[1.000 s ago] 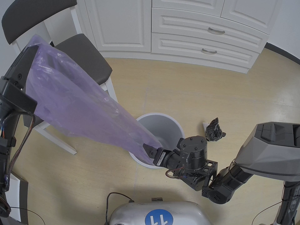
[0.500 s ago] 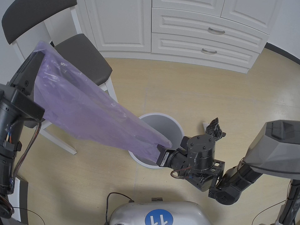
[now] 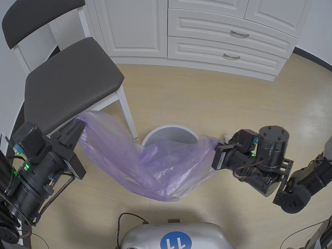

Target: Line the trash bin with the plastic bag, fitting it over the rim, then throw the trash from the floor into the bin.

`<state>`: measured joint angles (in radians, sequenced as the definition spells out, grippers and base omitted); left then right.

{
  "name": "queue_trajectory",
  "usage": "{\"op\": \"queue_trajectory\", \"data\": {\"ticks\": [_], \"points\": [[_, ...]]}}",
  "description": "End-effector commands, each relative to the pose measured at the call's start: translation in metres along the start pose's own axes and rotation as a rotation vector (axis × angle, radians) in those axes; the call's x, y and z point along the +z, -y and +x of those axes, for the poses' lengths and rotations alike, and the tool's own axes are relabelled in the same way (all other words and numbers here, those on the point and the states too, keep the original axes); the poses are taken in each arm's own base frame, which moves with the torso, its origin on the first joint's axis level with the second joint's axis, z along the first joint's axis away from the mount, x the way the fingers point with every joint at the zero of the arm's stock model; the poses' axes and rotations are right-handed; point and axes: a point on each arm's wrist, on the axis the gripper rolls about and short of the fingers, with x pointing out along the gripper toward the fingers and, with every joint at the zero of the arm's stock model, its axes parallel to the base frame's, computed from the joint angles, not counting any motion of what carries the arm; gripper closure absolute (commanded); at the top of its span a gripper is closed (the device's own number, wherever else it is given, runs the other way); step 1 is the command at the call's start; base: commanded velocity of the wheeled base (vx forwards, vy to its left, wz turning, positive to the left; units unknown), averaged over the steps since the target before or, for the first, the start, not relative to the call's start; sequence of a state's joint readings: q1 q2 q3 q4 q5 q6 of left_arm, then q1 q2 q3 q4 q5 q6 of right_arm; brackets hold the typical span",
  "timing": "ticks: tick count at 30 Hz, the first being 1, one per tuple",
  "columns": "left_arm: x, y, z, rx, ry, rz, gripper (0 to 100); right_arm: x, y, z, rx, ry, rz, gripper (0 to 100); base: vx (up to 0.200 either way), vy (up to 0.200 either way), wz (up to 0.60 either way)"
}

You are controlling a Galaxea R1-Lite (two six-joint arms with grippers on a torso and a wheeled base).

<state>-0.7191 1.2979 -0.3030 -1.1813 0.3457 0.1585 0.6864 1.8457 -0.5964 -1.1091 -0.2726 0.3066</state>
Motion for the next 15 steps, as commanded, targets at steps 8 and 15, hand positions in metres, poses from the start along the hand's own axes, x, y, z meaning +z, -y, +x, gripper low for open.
{"op": "queue_trajectory", "data": {"ticks": [8, 15], "points": [[-0.04, -0.008, 0.023, 0.007, -0.19, -0.017, 100, 0.062, 0.016, -0.073, -0.044, 0.086, -0.092, 100, 0.0, 0.0, 0.0], [-0.053, -0.017, 0.036, 0.043, -0.234, -0.05, 100, 0.07, 0.02, -0.098, -0.136, 0.136, -0.223, 100, 0.0, 0.0, 0.0]]}}
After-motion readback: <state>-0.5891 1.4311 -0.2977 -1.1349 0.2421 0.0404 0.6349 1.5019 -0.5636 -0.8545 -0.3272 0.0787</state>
